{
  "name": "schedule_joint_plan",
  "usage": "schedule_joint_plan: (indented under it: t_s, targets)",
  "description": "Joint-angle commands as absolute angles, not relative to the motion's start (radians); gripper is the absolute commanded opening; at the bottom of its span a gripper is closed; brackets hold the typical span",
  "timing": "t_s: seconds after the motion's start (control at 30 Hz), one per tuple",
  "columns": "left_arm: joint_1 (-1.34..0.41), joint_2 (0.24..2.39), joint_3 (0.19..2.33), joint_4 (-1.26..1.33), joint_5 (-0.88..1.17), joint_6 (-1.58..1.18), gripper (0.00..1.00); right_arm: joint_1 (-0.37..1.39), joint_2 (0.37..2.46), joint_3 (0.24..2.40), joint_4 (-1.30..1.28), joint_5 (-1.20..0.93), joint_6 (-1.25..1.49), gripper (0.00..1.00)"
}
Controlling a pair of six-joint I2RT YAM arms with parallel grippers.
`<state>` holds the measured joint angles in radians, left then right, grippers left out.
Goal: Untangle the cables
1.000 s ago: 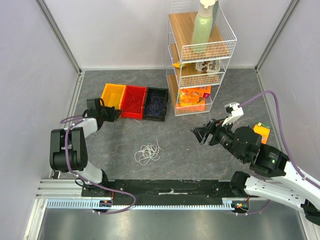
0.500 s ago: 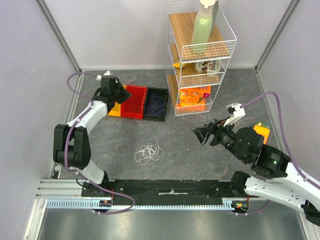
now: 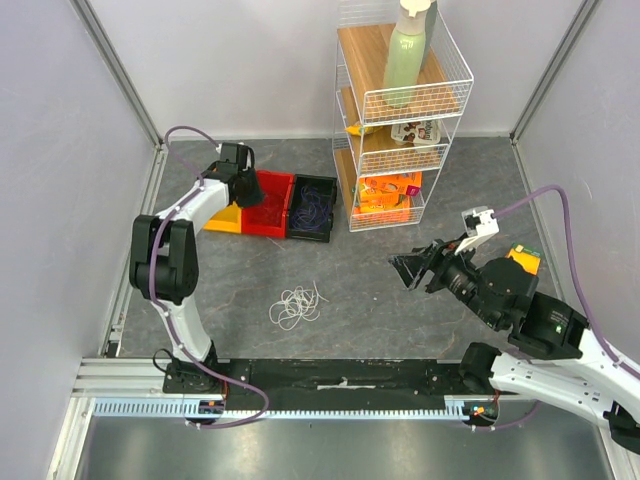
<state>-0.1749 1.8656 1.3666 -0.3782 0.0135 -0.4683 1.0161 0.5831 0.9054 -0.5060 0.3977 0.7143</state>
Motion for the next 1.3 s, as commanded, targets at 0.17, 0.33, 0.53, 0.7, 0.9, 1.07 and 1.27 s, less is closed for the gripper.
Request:
schedule_joint_plan:
  t_s: [0.17,0.33,0.53,0.7,0.9,1.07,1.27]
  targets:
    - [-0.175,1.715,1.342,-0.41,0.072,-0.471,0.41,1.014,0.613,0.882,-0.512,0.436,0.695,0.75]
    - [-0.175,1.559,1.283,-0.411,0.152,-0.477,0.68,1.014,0.791,0.856,-0.499,0.391,0.618,0.76]
    - [-0.179,1.355,1.122,-0.463,0.31,-0.381,0.92,1.046,1.13,0.811,-0.238,0.149,0.591,0.76]
    - [-0.242,1.171,0.893,-0.503,0.339,-0.408,0.84,1.071,1.357,0.808,-0.025,0.051,0.65,0.73]
    - [-0.388,1.003,0.642,-0.456,0.33,-0.576,0.58,1.065,1.442,0.844,0.043,0.103,0.675,0.63]
    - [-0.414,1.029,0.572,-0.396,0.347,-0.611,0.55,1.046,1.482,0.853,0.043,0.118,0.701,0.52]
    - [-0.44,1.101,0.554,-0.351,0.356,-0.612,0.51,1.031,1.546,0.856,0.067,0.08,0.721,0.41]
